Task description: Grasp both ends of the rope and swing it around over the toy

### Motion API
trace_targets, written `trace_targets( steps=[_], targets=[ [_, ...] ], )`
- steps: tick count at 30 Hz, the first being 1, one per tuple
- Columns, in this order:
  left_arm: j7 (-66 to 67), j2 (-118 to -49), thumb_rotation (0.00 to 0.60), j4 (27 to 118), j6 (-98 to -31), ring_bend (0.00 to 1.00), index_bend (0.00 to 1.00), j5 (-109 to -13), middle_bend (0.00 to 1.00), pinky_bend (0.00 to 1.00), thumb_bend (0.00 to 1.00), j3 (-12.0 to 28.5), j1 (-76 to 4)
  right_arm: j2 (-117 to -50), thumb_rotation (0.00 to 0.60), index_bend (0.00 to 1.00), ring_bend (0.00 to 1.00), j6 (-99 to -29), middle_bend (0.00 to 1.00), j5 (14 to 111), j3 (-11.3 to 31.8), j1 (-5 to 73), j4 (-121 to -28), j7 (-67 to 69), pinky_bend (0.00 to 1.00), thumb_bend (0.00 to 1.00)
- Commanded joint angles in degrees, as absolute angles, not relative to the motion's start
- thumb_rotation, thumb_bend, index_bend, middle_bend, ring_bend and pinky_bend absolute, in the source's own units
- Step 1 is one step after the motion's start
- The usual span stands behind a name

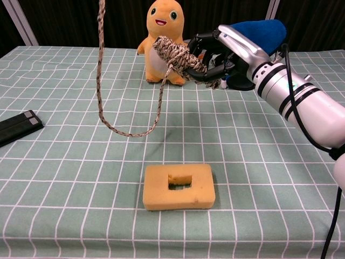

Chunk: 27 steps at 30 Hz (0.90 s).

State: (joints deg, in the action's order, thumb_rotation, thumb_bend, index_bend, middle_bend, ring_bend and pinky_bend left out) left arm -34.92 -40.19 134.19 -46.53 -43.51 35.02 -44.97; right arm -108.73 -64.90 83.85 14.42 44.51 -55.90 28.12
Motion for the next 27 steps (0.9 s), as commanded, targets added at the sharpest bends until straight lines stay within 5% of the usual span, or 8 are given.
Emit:
trace_targets(
  steps=[1, 14, 27],
  targets=[
    [-32.51, -38.83, 0.6, 131.91, -45.79, 0.67, 0.75, -28.92, 0.75, 0.7, 0.56, 39.36, -56.25, -110.0, 0.6, 0.79, 0.61, -64.98, 0.63, 84.41, 13.93, 45.19, -55.0, 29.17, 0.82, 0.7],
    [-15.56, -46.28, 0.6, 121.5, -55.04, 0.68, 0.76, 0.1, 0.75, 0.7, 0.56, 36.83, -80.63, -115.97, 0.6, 0.79, 0.61, -65.29, 0.63, 85.18, 14.63, 48.68, -51.16, 34.01, 0.82, 0.7],
    [-8.37, -53.25, 0.6, 107.35, -57.27, 0.68, 0.76, 7.94, 0.75, 0.7, 0.56, 34.78, -81.0, -113.79, 0.6, 0.79, 0.61, -70.47, 0.63, 88.62, 10.97, 45.99, -56.38, 38.53, 0.82, 0.69]
  ],
)
